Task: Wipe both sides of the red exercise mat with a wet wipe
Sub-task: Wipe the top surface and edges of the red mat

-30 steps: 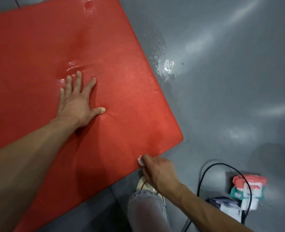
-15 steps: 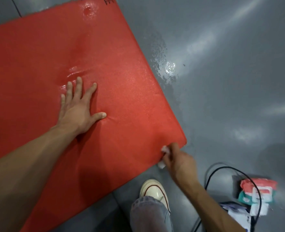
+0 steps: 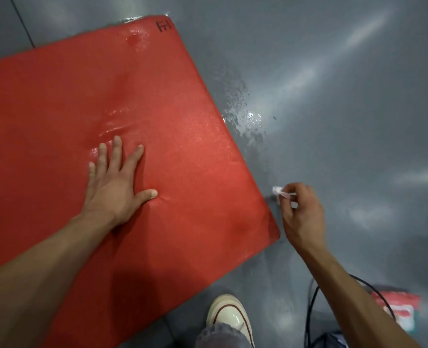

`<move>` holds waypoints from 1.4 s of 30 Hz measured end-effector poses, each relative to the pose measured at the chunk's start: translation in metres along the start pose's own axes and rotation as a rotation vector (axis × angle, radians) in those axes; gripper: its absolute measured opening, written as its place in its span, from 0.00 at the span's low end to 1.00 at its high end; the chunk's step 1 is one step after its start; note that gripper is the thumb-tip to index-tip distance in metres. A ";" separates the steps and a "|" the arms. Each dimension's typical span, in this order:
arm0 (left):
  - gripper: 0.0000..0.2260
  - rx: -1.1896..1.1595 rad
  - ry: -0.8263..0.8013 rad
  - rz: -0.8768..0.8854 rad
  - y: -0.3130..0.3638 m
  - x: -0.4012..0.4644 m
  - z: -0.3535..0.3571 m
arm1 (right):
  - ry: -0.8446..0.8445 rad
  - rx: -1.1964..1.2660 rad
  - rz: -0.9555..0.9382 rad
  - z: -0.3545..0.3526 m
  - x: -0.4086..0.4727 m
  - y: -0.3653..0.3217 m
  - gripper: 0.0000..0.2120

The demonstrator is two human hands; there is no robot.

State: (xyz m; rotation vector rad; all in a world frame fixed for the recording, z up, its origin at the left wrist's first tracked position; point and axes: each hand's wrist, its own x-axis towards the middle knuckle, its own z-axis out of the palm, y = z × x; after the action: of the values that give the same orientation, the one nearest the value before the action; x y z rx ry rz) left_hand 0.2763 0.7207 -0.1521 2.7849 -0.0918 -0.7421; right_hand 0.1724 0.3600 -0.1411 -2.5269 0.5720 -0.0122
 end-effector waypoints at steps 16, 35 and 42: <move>0.43 0.019 0.004 0.054 -0.005 -0.006 0.004 | -0.049 0.218 -0.196 0.079 0.112 -0.112 0.04; 0.29 0.070 0.508 0.002 -0.089 0.068 -0.020 | -0.006 0.114 -0.381 0.115 0.197 -0.180 0.03; 0.28 0.065 0.542 0.020 -0.091 0.070 -0.019 | -0.002 -0.043 -0.571 0.145 0.282 -0.236 0.07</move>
State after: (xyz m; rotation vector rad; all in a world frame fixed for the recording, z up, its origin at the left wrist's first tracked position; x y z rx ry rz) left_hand 0.3456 0.8038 -0.1937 2.9328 -0.0404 0.0376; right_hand 0.5408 0.5001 -0.1738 -2.6444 -0.1661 -0.2071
